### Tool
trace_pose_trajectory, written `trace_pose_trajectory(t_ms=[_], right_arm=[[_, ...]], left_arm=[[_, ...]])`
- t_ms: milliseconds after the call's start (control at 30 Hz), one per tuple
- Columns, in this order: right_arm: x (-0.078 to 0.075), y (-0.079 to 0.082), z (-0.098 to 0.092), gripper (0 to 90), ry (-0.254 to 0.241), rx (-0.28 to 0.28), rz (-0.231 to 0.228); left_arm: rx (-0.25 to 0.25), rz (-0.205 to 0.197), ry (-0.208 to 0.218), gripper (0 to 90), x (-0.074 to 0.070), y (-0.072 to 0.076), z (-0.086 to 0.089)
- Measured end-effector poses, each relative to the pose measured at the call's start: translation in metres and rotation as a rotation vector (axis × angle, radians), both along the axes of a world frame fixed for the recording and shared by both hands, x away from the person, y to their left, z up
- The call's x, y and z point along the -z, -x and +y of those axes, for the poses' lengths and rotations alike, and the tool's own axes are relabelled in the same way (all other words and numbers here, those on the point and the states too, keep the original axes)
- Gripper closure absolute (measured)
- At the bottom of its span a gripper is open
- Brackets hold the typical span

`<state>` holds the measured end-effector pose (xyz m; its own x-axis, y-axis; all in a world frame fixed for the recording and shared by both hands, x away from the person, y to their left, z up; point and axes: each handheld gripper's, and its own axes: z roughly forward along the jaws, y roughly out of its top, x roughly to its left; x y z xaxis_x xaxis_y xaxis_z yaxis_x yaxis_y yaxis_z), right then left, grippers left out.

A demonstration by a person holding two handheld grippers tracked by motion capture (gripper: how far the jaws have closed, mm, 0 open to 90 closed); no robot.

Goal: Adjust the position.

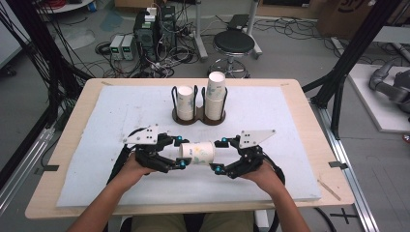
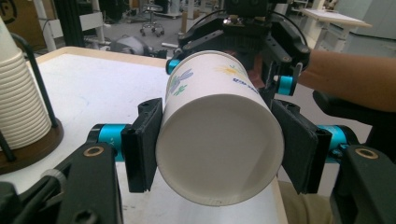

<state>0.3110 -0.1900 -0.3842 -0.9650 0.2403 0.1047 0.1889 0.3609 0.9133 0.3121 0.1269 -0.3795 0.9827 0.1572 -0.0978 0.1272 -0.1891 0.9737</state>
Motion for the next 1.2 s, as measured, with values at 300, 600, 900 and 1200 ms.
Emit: trace_pose_trajectory(t_ms=[300, 600, 900, 1200], right_arm=[[0.006, -0.002, 0.005, 21.2, -0.023, -0.034, 0.037], [0.009, -0.002, 0.007, 24.9, -0.048, -0.060, 0.046], [0.010, -0.002, 0.005, 29.4, -0.068, -0.099, 0.054], [0.008, -0.002, 0.002, 35.8, -0.082, -0.104, 0.071]], left_arm=[[0.036, 0.002, 0.007, 37.3, 0.000, 0.002, -0.006], [0.054, 0.002, 0.015, 37.3, 0.001, 0.002, -0.007], [0.077, 0.001, 0.029, 37.4, 0.001, 0.002, -0.007], [0.066, 0.036, 0.034, 37.2, 0.003, 0.002, -0.007]])
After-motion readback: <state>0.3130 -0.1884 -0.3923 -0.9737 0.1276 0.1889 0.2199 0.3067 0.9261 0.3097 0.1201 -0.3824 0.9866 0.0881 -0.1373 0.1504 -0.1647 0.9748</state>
